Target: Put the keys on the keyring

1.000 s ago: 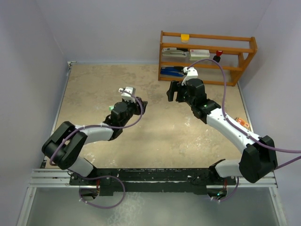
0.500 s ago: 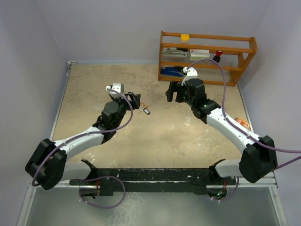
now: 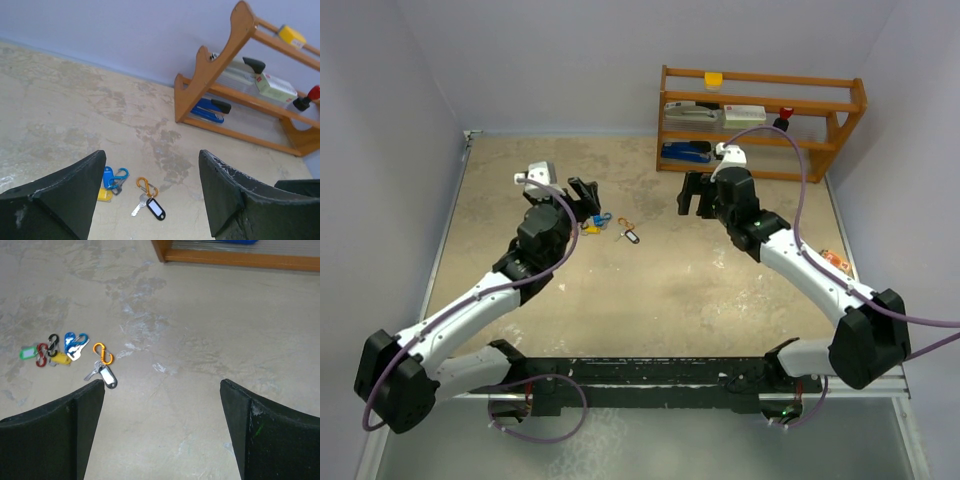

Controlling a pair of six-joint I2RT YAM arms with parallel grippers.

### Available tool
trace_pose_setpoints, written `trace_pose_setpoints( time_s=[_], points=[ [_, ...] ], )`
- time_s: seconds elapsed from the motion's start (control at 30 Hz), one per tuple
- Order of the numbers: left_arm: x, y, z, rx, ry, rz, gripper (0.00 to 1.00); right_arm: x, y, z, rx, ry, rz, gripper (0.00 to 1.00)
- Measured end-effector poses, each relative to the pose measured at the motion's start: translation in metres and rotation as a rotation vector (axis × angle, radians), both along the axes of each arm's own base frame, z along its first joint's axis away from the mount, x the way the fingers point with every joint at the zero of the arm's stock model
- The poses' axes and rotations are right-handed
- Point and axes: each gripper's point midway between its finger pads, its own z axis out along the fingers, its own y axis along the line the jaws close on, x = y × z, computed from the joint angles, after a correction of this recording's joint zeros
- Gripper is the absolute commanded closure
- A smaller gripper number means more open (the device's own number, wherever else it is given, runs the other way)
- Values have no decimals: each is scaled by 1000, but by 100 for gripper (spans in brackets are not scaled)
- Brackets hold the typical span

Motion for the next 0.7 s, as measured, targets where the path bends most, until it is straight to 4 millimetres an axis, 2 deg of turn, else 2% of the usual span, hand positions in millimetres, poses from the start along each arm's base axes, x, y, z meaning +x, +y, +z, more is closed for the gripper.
trace_pose_setpoints(
  time_s=[0.13,0.27,0.37,0.5,0.7],
  points=[
    [-11,18,21,-25,-34,53,27,-1,-13,5,15,-5,-89,0],
    [-21,34,35,-42,-58,99,26,-13,-32,24,79,-65,-183,0],
    [-27,44,40,-47,-65,128,26,-24,-47,36,154,-119,-263,0],
    [-33,54,43,-48,-66,159,25,-40,-63,37,232,-173,-331,0],
    [-44,67,51,-58,-77,192,25,-45,-69,45,269,-207,-354,0]
  ],
)
